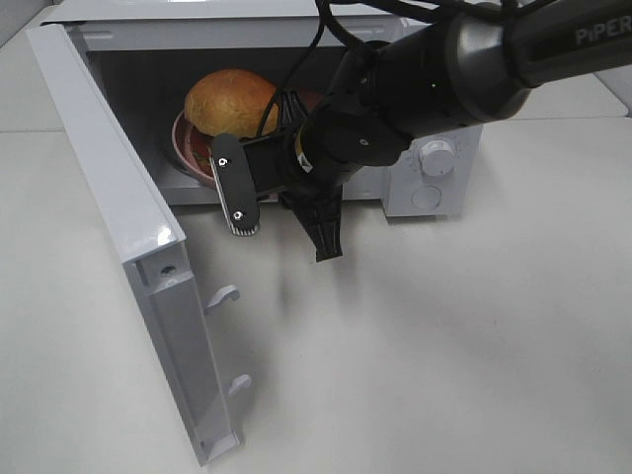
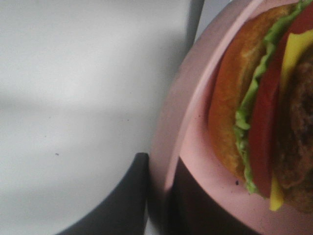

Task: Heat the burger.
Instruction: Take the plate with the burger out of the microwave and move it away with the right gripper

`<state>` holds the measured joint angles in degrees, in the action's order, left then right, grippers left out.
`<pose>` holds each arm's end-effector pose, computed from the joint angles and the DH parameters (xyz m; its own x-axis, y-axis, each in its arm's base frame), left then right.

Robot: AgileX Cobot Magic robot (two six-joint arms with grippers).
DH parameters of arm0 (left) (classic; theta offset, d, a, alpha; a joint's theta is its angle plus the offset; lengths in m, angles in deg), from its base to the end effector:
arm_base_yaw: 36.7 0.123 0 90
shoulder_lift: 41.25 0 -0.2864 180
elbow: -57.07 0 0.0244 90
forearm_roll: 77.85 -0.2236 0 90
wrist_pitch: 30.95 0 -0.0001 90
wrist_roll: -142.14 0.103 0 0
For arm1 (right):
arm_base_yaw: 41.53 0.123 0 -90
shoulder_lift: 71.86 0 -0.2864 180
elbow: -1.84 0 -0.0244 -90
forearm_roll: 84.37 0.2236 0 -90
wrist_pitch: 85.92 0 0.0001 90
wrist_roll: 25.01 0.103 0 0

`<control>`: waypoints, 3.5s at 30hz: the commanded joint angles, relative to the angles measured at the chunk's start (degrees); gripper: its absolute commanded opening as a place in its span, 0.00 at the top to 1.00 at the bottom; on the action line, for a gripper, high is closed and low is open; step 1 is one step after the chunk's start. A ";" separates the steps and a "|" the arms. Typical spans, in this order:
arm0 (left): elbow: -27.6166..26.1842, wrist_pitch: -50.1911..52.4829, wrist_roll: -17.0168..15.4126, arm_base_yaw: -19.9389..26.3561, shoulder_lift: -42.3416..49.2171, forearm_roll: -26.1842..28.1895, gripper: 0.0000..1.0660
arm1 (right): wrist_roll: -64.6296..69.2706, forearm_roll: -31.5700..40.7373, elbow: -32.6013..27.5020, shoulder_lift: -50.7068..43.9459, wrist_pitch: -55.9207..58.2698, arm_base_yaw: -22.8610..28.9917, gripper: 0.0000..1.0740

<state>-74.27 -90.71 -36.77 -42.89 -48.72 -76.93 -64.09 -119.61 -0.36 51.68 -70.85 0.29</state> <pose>-0.0193 0.0007 0.2601 -0.4327 0.0579 -0.8997 0.1250 0.9922 0.0038 0.3247 0.2697 0.1750 0.4015 -0.9120 -0.0838 -0.6991 -0.2461 -0.6714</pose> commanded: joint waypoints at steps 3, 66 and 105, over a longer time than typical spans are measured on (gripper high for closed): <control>0.17 0.52 -0.06 0.23 1.03 0.23 1.00 | -0.80 -0.80 -6.02 -6.47 -0.97 -0.34 1.00; 0.17 0.52 -0.06 0.23 1.03 0.23 1.00 | 17.99 -0.80 -47.21 -53.74 20.17 -0.34 1.00; 0.17 0.52 -0.06 0.23 1.03 0.23 1.00 | 55.41 -21.94 -47.73 -28.13 4.30 -23.26 1.00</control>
<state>-74.27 -90.71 -36.77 -42.89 -48.72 -76.93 -8.91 -139.77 -48.83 23.78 -66.15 -22.28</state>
